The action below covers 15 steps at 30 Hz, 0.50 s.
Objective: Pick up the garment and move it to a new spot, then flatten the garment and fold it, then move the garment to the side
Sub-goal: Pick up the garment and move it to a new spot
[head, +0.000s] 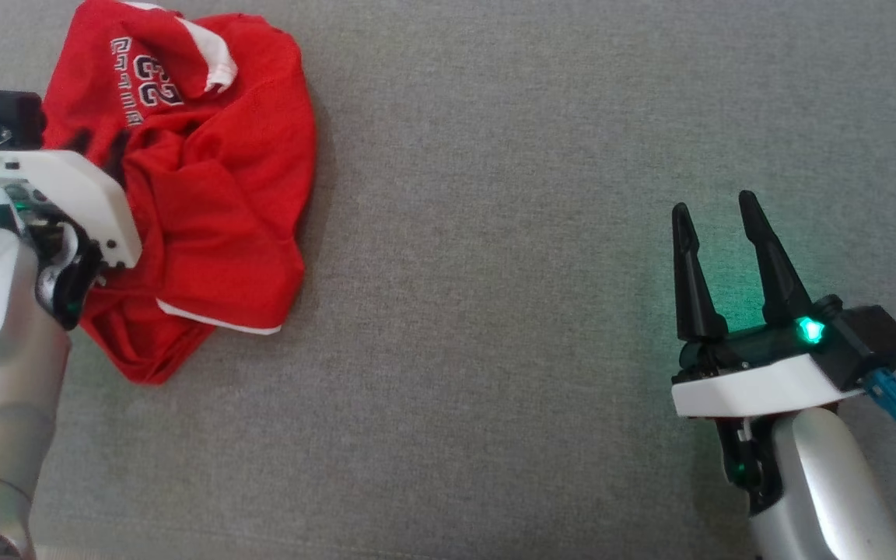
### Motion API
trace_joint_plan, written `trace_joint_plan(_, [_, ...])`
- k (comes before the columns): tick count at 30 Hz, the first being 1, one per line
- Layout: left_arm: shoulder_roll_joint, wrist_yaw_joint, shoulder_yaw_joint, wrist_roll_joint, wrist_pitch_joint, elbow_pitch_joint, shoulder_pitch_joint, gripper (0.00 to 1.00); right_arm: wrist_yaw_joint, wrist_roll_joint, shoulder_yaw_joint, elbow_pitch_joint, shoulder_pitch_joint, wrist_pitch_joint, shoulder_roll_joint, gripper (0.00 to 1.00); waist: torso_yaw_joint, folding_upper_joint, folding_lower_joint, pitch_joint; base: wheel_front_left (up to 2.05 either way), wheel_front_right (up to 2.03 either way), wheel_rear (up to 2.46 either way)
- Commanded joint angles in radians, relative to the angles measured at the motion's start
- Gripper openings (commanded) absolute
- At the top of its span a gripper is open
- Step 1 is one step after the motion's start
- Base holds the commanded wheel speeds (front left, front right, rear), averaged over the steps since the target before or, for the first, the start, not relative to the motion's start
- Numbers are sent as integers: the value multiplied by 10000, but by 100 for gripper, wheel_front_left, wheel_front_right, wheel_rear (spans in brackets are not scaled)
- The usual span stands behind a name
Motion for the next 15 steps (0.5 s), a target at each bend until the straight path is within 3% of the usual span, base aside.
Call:
trace_joint_plan(1, [565, 19, 255, -105, -117, -210, -527, 0, -7, -10, 254, -348, -76, -109, -22, 100, -19, 0, -3, -54, 0, 0, 0])
trace_joint_plan(15, [972, 40, 485, -490, -3821, -757, -1621, 0, -7, 333, 469, -113, 242, -109, -22, 100, 63, 0, -3, -1272, 0, 0, 0])
